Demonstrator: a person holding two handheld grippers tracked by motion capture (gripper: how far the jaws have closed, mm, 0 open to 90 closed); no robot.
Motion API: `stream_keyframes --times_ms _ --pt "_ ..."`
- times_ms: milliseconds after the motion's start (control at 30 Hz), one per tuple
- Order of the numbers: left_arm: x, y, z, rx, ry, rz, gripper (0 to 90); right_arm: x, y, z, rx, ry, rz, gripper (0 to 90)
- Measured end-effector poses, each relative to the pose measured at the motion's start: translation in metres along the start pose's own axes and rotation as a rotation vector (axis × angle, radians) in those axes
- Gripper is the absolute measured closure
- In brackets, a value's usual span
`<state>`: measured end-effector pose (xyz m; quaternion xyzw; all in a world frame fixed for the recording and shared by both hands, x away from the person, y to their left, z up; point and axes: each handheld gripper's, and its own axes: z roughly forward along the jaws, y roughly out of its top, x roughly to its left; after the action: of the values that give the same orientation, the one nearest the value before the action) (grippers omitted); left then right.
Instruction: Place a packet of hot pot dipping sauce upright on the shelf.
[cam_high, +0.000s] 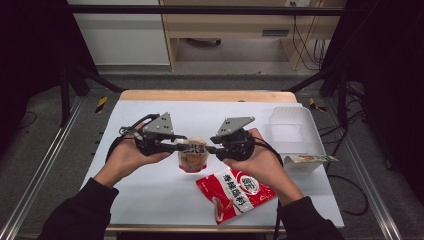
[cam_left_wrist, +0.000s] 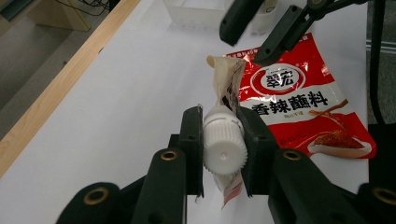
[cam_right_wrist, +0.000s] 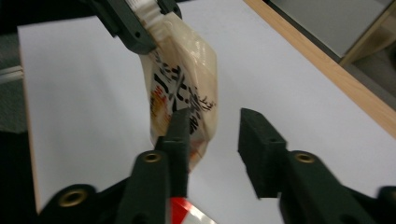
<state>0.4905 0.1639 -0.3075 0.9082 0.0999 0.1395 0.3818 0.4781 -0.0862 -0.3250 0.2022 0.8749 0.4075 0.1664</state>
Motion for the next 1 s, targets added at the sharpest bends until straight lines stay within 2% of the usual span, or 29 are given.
stream_keyframes --times_ms 100,133,167,200,233,300,333,467,567,600,667,700,767,833,867,933,967,1000 --pt "0.001 0.002 0.000 0.011 -0.003 0.011 73.2 0.000 0.006 -0.002 0.035 -0.027 -0.049 49.6" --pt "0.001 0.003 0.001 0.010 -0.013 0.019 73.2 0.000 0.012 -0.001 0.054 -0.023 -0.089 45.8" --pt "0.001 0.003 0.001 0.010 -0.013 0.019 73.2 0.000 0.012 -0.001 0.054 -0.023 -0.089 45.8" --pt "0.002 0.003 0.002 0.011 -0.019 0.027 73.2 0.001 0.016 0.001 0.068 -0.021 -0.120 41.7" --pt "0.002 0.003 0.002 0.011 -0.019 0.027 73.2 0.001 0.016 0.001 0.068 -0.021 -0.120 41.7" --pt "0.003 0.002 0.002 0.010 -0.023 0.030 73.2 0.002 0.023 0.007 0.108 -0.018 -0.167 38.3" --pt "0.002 0.001 0.003 0.006 -0.023 0.024 73.2 0.003 0.024 0.008 0.120 -0.016 -0.173 36.6" --pt "0.001 0.000 0.003 0.014 -0.028 0.041 73.2 0.006 0.030 0.014 0.139 0.018 -0.174 33.0" --pt "0.000 -0.001 0.003 0.013 -0.027 0.045 73.2 0.007 0.031 0.017 0.157 0.031 -0.187 33.8" --pt "-0.001 -0.002 0.003 0.014 -0.029 0.046 73.2 0.008 0.032 0.021 0.168 0.041 -0.206 37.1" --pt "-0.002 -0.002 0.004 0.014 -0.030 0.052 73.2 0.010 0.033 0.024 0.176 0.052 -0.205 43.7" --pt "-0.002 -0.002 0.004 0.014 -0.030 0.052 73.1 0.010 0.033 0.024 0.176 0.052 -0.205 43.7" --pt "-0.003 -0.002 0.004 0.018 -0.034 0.057 73.1 0.011 0.034 0.028 0.189 0.059 -0.229 51.0" --pt "-0.004 -0.002 0.004 0.017 -0.036 0.058 73.1 0.011 0.035 0.029 0.191 0.064 -0.239 53.4" --pt "-0.005 -0.002 0.004 0.012 -0.036 0.057 73.1 0.011 0.036 0.030 0.202 0.062 -0.248 62.6" --pt "-0.005 -0.002 0.004 0.008 -0.037 0.056 73.1 0.011 0.036 0.030 0.205 0.065 -0.249 65.6" --pt "-0.007 -0.002 0.004 0.007 -0.035 0.056 73.1 0.012 0.036 0.031 0.218 0.068 -0.256 74.3" --pt "-0.007 -0.002 0.004 0.008 -0.034 0.056 73.1 0.013 0.036 0.031 0.226 0.070 -0.259 78.5"
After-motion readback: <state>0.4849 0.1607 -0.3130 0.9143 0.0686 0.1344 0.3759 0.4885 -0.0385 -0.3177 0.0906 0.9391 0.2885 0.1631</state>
